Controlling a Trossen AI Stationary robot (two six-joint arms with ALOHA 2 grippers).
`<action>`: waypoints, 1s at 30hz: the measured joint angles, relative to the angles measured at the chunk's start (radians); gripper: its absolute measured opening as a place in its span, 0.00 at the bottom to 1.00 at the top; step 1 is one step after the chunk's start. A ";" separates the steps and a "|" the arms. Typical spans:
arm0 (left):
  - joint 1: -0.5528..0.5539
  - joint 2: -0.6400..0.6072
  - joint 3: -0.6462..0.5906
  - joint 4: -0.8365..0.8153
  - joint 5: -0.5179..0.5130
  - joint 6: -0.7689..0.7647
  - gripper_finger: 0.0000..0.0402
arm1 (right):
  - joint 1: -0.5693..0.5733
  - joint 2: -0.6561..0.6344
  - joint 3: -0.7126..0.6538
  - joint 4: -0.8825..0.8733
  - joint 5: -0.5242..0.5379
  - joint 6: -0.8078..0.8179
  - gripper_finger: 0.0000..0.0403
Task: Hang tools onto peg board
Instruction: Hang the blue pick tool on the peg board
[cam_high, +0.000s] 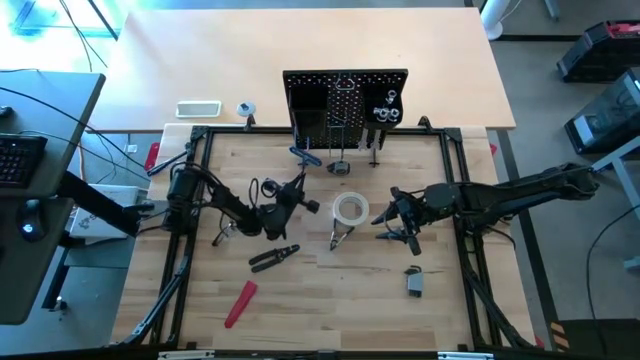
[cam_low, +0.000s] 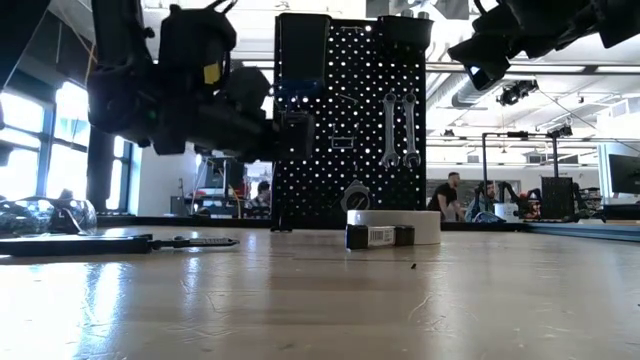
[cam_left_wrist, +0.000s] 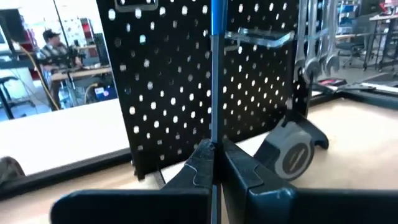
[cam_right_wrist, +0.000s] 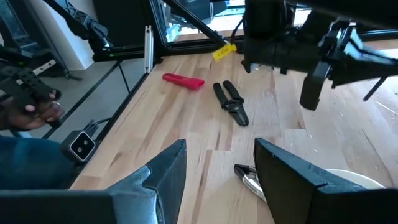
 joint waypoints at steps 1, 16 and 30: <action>-0.004 0.008 0.000 -0.002 -0.008 -0.014 0.00 | 0.000 0.000 0.000 0.001 0.000 0.000 0.45; -0.028 0.204 0.149 0.202 -0.042 0.095 0.00 | 0.000 0.000 0.000 -0.023 -0.019 -0.002 0.45; -0.046 0.219 0.193 0.225 -0.076 0.190 0.00 | 0.000 0.000 0.000 -0.072 -0.028 -0.026 0.45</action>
